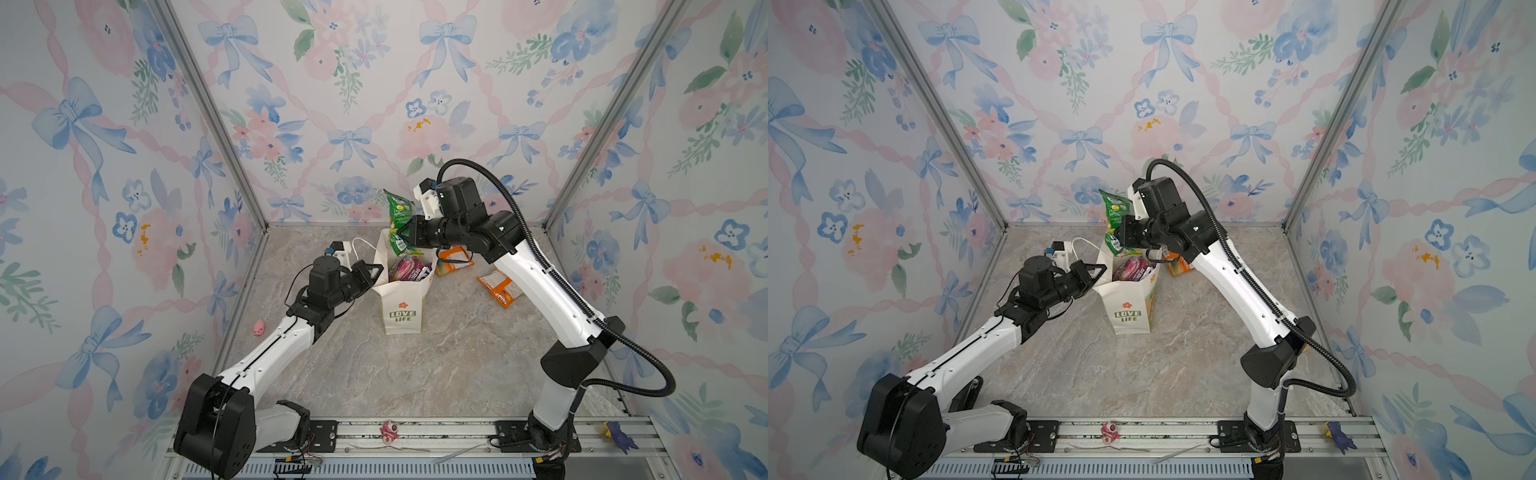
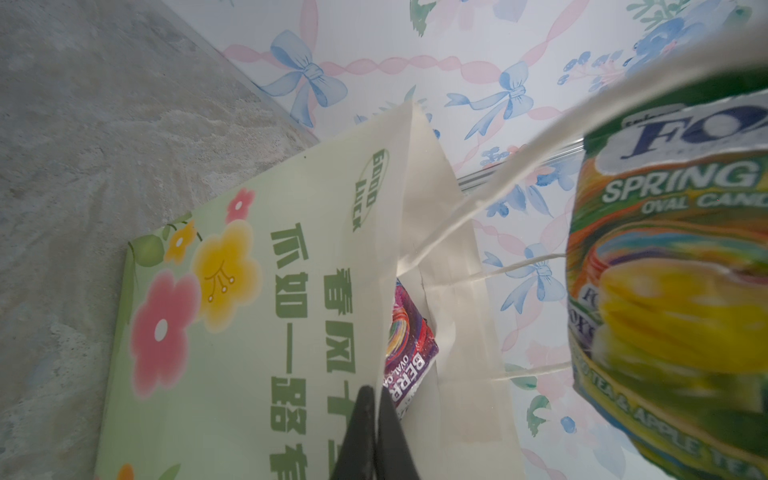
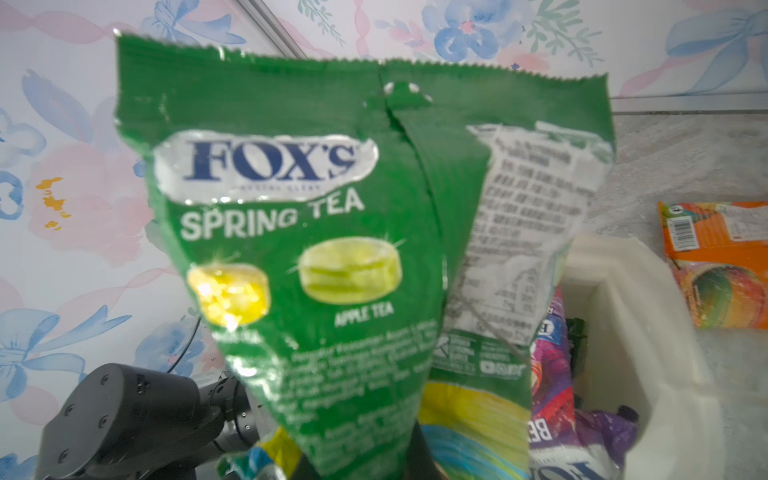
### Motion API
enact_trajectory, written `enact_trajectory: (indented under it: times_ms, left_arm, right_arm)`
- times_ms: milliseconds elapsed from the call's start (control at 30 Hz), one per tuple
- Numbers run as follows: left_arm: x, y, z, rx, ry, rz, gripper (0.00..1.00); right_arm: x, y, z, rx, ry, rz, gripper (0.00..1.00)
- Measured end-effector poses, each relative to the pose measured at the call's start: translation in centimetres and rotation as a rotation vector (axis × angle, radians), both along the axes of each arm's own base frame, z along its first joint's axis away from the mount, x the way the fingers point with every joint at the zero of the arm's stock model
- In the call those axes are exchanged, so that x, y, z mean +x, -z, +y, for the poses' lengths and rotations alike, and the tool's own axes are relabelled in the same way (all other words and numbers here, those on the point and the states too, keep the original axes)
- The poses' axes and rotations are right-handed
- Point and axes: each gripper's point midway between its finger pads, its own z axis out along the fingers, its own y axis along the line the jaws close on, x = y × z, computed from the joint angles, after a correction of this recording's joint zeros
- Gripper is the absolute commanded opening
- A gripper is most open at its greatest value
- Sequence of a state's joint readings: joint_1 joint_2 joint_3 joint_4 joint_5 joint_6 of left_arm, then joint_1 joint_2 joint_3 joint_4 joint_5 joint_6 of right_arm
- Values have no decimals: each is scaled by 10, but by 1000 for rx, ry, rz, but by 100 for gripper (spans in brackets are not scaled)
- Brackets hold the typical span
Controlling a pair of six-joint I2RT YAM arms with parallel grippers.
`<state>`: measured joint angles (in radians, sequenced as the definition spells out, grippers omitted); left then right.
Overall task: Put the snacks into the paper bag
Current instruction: 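Carry the green packet over the bag opening held by the left gripper, then lower the green Spring Tea packet down into the bag with the right gripper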
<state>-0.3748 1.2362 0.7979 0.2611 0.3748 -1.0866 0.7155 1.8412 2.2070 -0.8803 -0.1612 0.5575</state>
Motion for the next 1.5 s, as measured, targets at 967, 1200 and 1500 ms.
enact_trajectory:
  times_ms: [967,1200,1500]
  left_arm:
    - [1,0,1,-9,-19,8,0]
    - [3,0,2,-7,-30,7,0]
    - [3,1,4,-5,-37,6,0]
  right_arm:
    - [-11,69,-16,-237,59,193,0]
    - [-15,73,-12,-261,55,209,4]
    - [-16,94,-11,-314,59,250,8]
